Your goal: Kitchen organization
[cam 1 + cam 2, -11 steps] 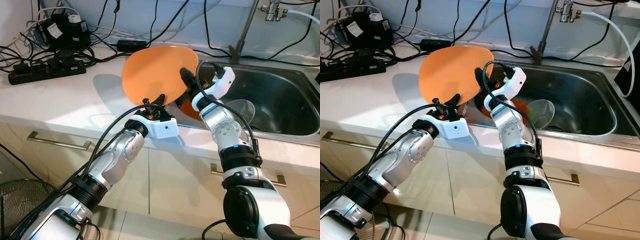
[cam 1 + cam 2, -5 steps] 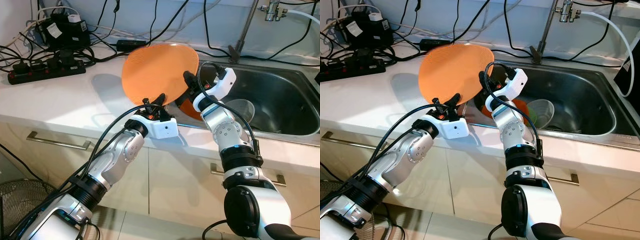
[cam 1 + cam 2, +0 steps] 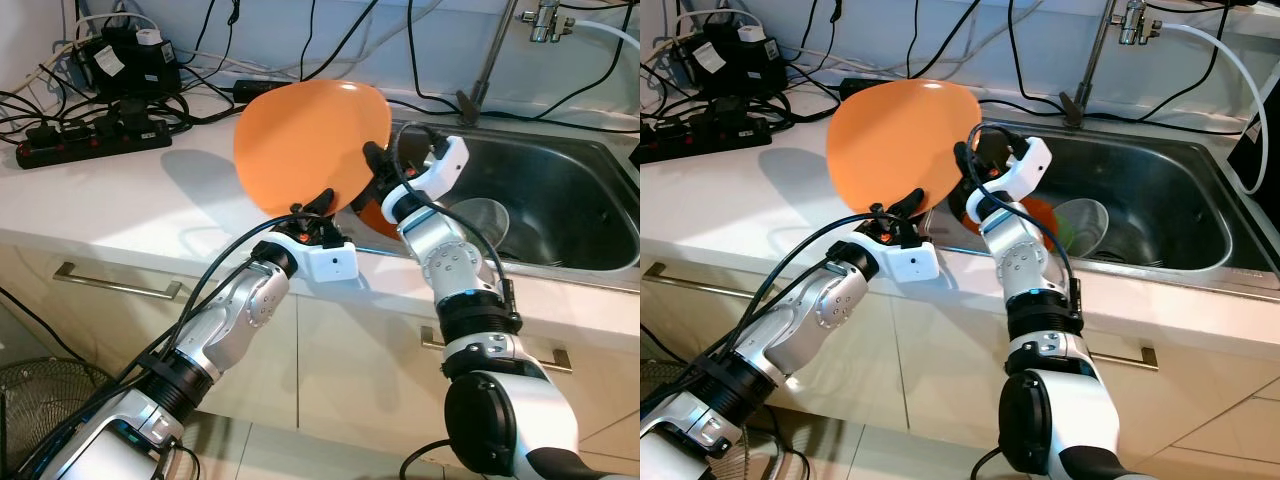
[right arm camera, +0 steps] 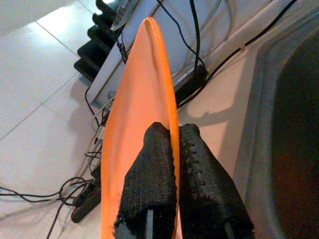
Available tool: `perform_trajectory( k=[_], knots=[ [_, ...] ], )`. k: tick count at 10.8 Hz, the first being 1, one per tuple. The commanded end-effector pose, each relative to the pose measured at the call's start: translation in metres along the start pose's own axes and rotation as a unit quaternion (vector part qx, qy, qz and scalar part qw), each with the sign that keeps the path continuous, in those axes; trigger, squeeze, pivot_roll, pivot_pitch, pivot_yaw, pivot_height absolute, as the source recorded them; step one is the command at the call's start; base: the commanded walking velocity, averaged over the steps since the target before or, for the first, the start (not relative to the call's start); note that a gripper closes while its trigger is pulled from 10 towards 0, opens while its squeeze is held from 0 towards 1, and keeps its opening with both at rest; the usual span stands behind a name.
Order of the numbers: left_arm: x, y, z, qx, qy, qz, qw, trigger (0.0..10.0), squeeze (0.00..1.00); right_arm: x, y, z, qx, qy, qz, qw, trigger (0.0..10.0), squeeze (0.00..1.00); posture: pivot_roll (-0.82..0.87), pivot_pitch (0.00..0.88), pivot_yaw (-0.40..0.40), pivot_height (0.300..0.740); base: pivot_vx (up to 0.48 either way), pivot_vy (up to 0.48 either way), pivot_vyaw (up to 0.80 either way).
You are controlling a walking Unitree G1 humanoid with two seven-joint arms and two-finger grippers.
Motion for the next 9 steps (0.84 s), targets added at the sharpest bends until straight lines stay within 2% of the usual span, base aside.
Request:
perform_trajectory(
  k=[1,3,4,6,8,9],
  knots=[
    [-0.002,0.009,0.01,-0.002,0.015,-0.018,1.0,10.0,1.0,-0.003,0.007,0.004,-0.002,-0.001,-0.014,1.0,0.0,0.0,0.25,0.0,-0.039,0.74,0.0,0.0,0.0],
    [-0.002,0.009,0.011,-0.004,0.016,-0.021,1.0,10.0,1.0,-0.003,0.02,-0.005,-0.028,-0.033,-0.05,0.998,0.0,0.0,0.25,0.0,-0.04,0.74,0.0,0.0,0.0],
    [-0.002,0.009,0.012,-0.001,0.02,-0.02,1.0,10.0,0.0,-0.002,0.031,-0.013,-0.041,-0.058,-0.073,0.995,0.0,0.0,0.25,0.0,-0.041,0.74,0.0,0.0,0.0],
    [-0.002,0.01,0.014,0.005,0.027,-0.021,0.999,10.0,0.0,0.004,0.063,-0.032,-0.076,-0.102,-0.139,0.982,0.0,0.0,0.24,0.0,-0.041,0.74,0.0,0.0,0.0],
    [-0.002,0.009,0.015,0.02,0.033,-0.016,0.999,10.0,0.0,0.013,0.091,-0.047,-0.081,-0.134,-0.193,0.969,0.0,0.0,0.24,0.0,-0.043,0.74,0.0,0.0,0.0],
    [-0.001,0.003,0.015,0.079,0.04,0.0,0.996,10.0,0.0,0.023,0.107,-0.06,-0.054,-0.166,-0.221,0.959,0.0,0.0,0.24,0.0,-0.044,0.74,0.0,0.0,0.0]
  ],
)
Point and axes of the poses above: a point about 5 cm out from each wrist's last joint towards the gripper, its own x axis pointing back from the gripper into the wrist, its own y axis along the axis of the wrist's last joint, z = x × y, the point moved 5 cm from there along -x, pointing out of the wrist towards the gripper, and after that the axes turned 1 degree about x, right-handed, at the moved point
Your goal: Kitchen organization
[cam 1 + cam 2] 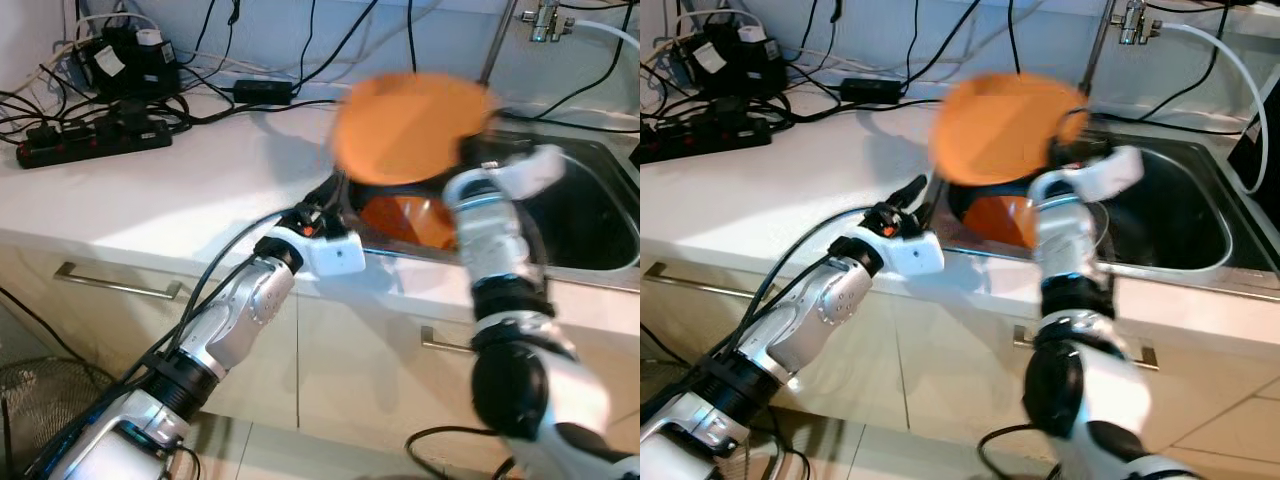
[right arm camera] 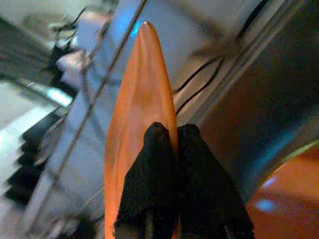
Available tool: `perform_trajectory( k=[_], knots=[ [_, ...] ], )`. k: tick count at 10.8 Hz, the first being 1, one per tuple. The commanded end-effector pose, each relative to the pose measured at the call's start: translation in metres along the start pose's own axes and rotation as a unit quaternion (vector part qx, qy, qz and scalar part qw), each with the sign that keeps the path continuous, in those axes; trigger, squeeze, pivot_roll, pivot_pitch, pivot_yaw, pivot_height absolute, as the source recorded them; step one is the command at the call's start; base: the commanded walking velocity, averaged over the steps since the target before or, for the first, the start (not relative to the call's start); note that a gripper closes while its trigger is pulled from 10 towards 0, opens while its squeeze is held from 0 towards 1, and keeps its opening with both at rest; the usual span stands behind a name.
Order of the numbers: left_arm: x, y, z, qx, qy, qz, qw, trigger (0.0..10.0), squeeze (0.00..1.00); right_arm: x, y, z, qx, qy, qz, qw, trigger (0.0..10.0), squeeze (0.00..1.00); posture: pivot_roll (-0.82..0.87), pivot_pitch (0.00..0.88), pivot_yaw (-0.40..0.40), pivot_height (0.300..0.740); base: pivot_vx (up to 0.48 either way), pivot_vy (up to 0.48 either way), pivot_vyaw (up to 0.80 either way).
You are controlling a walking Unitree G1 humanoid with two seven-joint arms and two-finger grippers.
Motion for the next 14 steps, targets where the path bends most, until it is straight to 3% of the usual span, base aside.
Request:
perform_trajectory(
  k=[1,2,3,5,7,10,11,13,14],
  knots=[
    [0.003,-0.005,0.004,0.06,0.01,0.013,0.998,10.0,0.0,-0.004,0.017,0.006,0.012,0.001,-0.034,0.999,0.0,0.0,0.24,0.0,-0.046,0.74,0.0,0.0,0.0],
    [0.005,-0.008,0.004,0.15,0.018,0.028,0.988,10.0,0.0,-0.004,0.027,-0.001,0.05,-0.016,-0.05,0.997,0.3,0.0,0.24,0.0,-0.047,0.74,0.0,0.0,0.0],
    [0.006,-0.01,0.003,0.224,0.024,0.038,0.974,10.0,0.0,-0.004,0.035,-0.007,0.127,-0.025,-0.062,0.99,10.0,0.0,0.24,0.0,-0.046,0.74,0.0,0.0,0.0],
    [0.004,-0.009,0.007,0.369,0.03,0.056,0.927,10.0,0.0,-0.004,0.035,-0.015,0.262,-0.036,-0.06,0.963,10.0,0.0,0.24,0.0,-0.052,0.74,0.0,0.0,0.0],
    [0.003,-0.007,0.009,0.425,0.022,0.065,0.903,10.0,0.0,-0.004,0.016,-0.027,0.347,-0.054,-0.008,0.936,10.0,0.0,0.24,0.0,-0.052,0.74,0.0,0.0,0.0],
    [0.005,0.0,0.0,0.46,-0.018,0.068,0.885,10.0,0.0,-0.001,-0.003,-0.038,0.351,-0.06,0.037,0.934,10.0,0.0,0.26,0.0,-0.054,0.74,0.0,0.0,0.0],
    [0.009,0.008,-0.018,0.482,-0.068,0.073,0.871,10.0,0.0,0.002,-0.014,-0.044,0.345,-0.065,0.062,0.934,10.0,0.0,0.26,0.0,-0.054,0.74,0.0,0.0,0.0],
    [0.015,0.014,-0.035,0.514,-0.113,0.084,0.846,10.0,0.0,0.006,-0.027,-0.048,0.343,-0.064,0.088,0.933,10.0,0.0,0.26,0.0,-0.051,0.74,0.0,0.0,0.0],
    [0.015,0.017,-0.035,0.513,-0.097,0.075,0.85,10.0,0.0,0.008,-0.035,-0.049,0.347,-0.061,0.1,0.931,10.0,0.0,0.27,0.0,-0.05,0.74,0.0,0.0,0.0]
  ],
)
Point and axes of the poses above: a point about 5 cm out from each wrist's last joint towards the gripper, its own x axis pointing back from the gripper into the wrist, its own y axis along the axis of the wrist's last joint, z = x × y, the point moved 5 cm from there along -x, pointing out of the wrist towards the gripper, and after that the axes turned 1 degree about x, right-handed, at the moved point
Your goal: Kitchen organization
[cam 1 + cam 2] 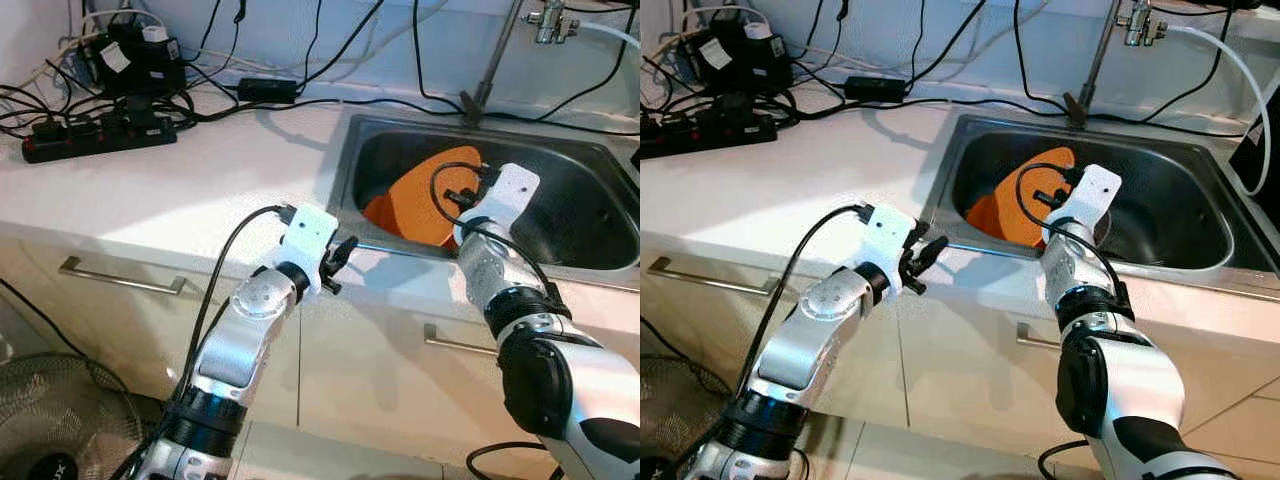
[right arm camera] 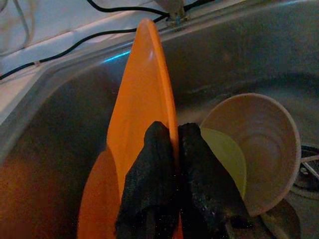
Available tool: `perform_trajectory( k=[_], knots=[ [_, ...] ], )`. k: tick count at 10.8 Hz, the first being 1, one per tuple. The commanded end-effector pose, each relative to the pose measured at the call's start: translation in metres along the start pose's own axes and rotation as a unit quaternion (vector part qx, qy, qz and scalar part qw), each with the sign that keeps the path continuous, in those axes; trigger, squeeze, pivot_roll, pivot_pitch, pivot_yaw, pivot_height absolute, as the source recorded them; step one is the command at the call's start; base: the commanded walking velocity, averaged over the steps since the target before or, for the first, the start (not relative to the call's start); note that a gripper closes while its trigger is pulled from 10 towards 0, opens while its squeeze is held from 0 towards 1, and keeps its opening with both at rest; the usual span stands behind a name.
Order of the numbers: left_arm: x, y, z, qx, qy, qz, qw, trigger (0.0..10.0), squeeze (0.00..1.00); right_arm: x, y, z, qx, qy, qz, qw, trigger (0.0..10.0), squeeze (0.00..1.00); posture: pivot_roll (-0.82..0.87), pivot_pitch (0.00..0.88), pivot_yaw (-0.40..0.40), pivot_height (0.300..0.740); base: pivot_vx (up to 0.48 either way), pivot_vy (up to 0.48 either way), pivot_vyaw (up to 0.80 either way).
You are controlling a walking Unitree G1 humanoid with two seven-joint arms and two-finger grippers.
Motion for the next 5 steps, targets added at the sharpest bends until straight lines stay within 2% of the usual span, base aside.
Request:
perform_trajectory(
  k=[1,3,4,5],
  knots=[
    [0.0009,0.0067,-0.0057,0.003,-0.001,-0.012,1.0,10.0,0.0,0.0002,-0.0029,0.0107,0.006,0.018,0.009,1.0,10.0,0.0,0.27,0.0,-0.05,0.74,0.0,0.0,0.0],
    [0.0012,0.0067,-0.0041,0.028,-0.001,-0.001,1.0,10.0,0.0,0.0008,-0.0062,0.014,0.005,0.027,0.016,0.999,10.0,0.0,0.27,0.0,-0.052,0.74,0.0,0.0,0.0],
    [-0.0001,0.0083,0.001,0.039,0.009,0.001,0.999,10.0,0.0,0.0016,-0.01,0.0176,0.006,0.039,0.022,0.999,10.0,1.0,0.27,0.0,-0.055,0.74,0.0,0.0,0.0],
    [-0.0008,0.0079,0.0029,0.039,0.012,0.003,0.999,10.0,0.0,0.0024,-0.0127,0.0194,0.007,0.04,0.025,0.999,10.0,1.0,0.27,0.0,-0.056,0.74,0.0,0.0,0.0]
  ],
)
Point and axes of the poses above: a point about 5 cm out from each wrist's last joint towards the gripper, its own x axis pointing back from the gripper into the wrist, its own y axis along the axis of the wrist's last joint, z = x × y, the point moved 5 cm from there along -x, pointing out of the wrist towards the gripper, and after that the axes turned 1 degree about x, right-handed, at the moved point
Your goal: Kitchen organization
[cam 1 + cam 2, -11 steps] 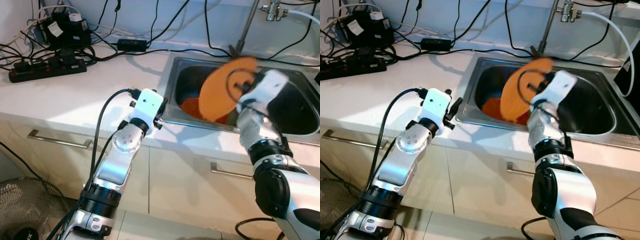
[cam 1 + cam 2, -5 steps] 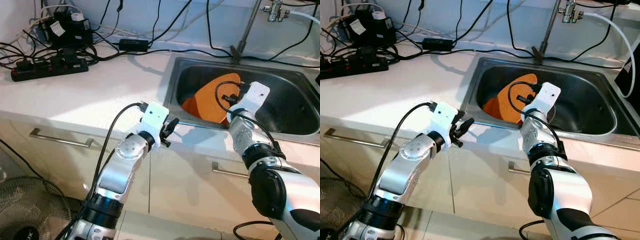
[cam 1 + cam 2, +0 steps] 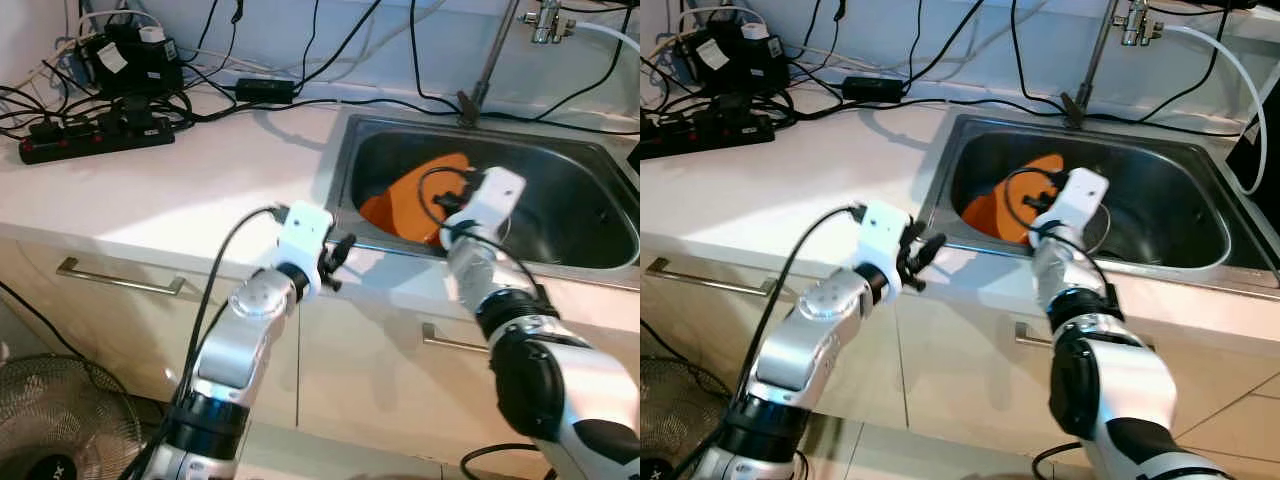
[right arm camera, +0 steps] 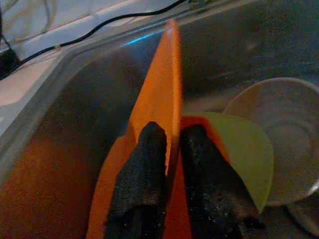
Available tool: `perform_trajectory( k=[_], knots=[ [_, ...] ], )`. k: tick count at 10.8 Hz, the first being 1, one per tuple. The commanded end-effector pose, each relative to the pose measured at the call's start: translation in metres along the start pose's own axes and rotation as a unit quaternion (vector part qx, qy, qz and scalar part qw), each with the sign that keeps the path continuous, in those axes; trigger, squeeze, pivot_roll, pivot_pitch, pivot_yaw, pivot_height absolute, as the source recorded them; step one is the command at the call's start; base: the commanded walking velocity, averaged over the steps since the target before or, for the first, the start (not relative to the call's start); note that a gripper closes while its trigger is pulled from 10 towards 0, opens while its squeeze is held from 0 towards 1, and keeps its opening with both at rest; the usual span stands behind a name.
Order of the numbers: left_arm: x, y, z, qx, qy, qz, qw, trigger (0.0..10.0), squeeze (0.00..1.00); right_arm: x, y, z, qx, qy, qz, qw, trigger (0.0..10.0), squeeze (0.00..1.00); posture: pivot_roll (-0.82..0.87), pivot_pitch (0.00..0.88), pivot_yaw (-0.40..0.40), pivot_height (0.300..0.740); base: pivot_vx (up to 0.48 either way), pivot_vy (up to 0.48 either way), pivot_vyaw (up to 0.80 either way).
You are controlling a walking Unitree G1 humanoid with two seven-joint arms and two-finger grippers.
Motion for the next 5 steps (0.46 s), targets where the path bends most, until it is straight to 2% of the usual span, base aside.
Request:
perform_trajectory(
  k=[1,3,4,5],
  knots=[
    [-0.0014,0.0018,-0.0014,-0.003,-0.001,0.0,1.0,10.0,0.0,-0.0005,-0.0005,0.0042,0.015,0.01,0.007,1.0,10.0,0.0,0.27,0.0,-0.056,0.74,0.0,0.0,0.0],
    [-0.0003,0.0021,-0.0018,0.001,0.001,0.0,1.0,10.0,0.0,-0.0007,0.001,0.0051,0.021,0.012,0.004,1.0,10.0,0.0,0.27,0.0,-0.057,0.74,0.0,0.0,0.0],
    [-0.0003,0.002,-0.0016,0.002,0.002,0.0,1.0,10.0,0.0,-0.0008,0.0017,0.0052,0.022,0.013,0.003,1.0,10.0,0.11,0.27,0.0,-0.059,0.74,0.0,0.0,0.0],
    [-0.0003,0.0017,-0.0007,0.004,0.003,0.002,1.0,10.0,0.0,-0.0011,0.005,0.0051,0.03,0.015,-0.003,0.999,10.0,1.0,0.26,0.0,-0.058,0.74,0.0,0.0,0.0]
  ],
)
Point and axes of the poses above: a point about 5 cm out from each wrist's last joint towards the gripper, its own x axis pointing back from the gripper into the wrist, its own y axis along the axis of the wrist's last joint, z = x × y, the point moved 5 cm from there along -x, pointing out of the wrist towards the gripper, and after that the axes turned 1 degree about x, right-handed, at the moved point
